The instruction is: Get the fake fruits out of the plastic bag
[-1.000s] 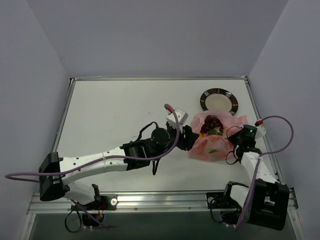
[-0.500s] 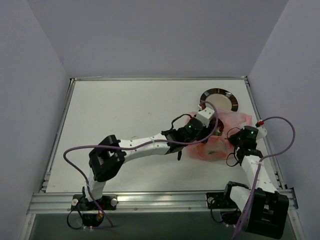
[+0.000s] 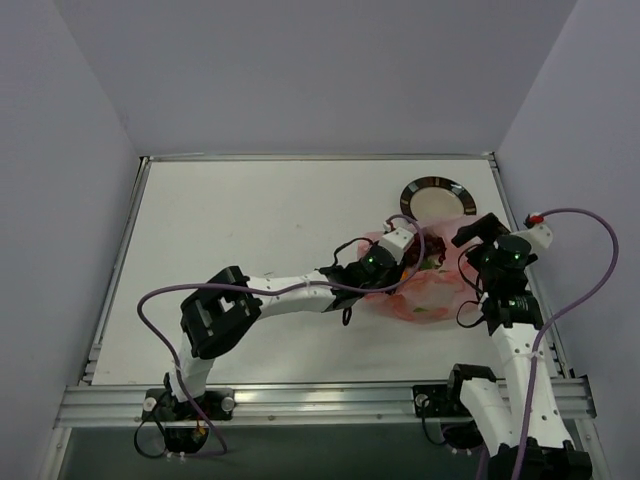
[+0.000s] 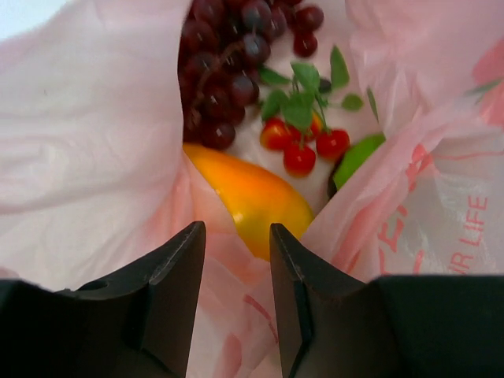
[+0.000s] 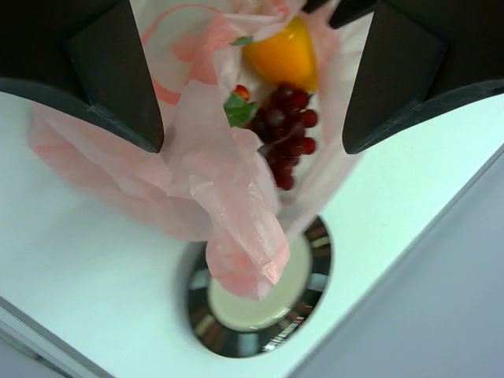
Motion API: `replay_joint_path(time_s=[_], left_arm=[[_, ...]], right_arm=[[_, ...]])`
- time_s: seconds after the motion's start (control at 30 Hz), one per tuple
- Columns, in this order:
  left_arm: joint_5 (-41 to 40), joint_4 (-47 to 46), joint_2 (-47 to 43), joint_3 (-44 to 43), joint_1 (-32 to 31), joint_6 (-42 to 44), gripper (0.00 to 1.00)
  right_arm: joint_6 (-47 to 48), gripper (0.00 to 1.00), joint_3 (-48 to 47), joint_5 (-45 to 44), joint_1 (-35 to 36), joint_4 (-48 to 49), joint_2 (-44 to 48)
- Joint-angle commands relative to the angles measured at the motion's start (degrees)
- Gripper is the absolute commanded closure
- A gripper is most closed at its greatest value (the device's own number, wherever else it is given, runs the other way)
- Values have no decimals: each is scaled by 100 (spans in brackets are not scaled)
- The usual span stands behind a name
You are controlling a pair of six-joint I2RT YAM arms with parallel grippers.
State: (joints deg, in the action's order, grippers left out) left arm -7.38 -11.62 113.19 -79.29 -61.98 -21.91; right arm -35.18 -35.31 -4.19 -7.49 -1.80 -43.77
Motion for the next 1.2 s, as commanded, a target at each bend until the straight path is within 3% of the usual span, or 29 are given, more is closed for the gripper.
replay_joint_path(time_s=[0.0, 0.1, 0.13, 0.23, 0.43, 0.73, 0.93, 1.17], left_arm=[[61, -376, -420, 62, -165, -138, 64], [26, -543, -464, 246, -306, -208, 64], [34, -587, -473, 282, -324, -260, 64], [17, -675, -490, 379, -342, -314, 65], [17, -903, -570, 633, -394, -323, 66], [-264, -1457, -903, 1319, -403, -384, 69], [-440, -1765, -1044, 1741, -403, -533, 68], [-379, -2116, -1018, 2145, -403, -753, 51]], right_arm=[[222, 7, -467, -775, 693, -268, 79], [485, 23, -924, -655, 1046, -242, -121], [625, 36, -1012, -393, 1221, -250, -236], [740, 54, -1136, -57, 1625, -259, -808], [697, 82, -733, -969, 2313, -268, -757], [-83, 91, 330, -1180, 2340, -101, -1477], [-753, 87, 1114, -1673, 2051, -145, -529], [-572, 86, 1141, -920, 1074, -172, -483]])
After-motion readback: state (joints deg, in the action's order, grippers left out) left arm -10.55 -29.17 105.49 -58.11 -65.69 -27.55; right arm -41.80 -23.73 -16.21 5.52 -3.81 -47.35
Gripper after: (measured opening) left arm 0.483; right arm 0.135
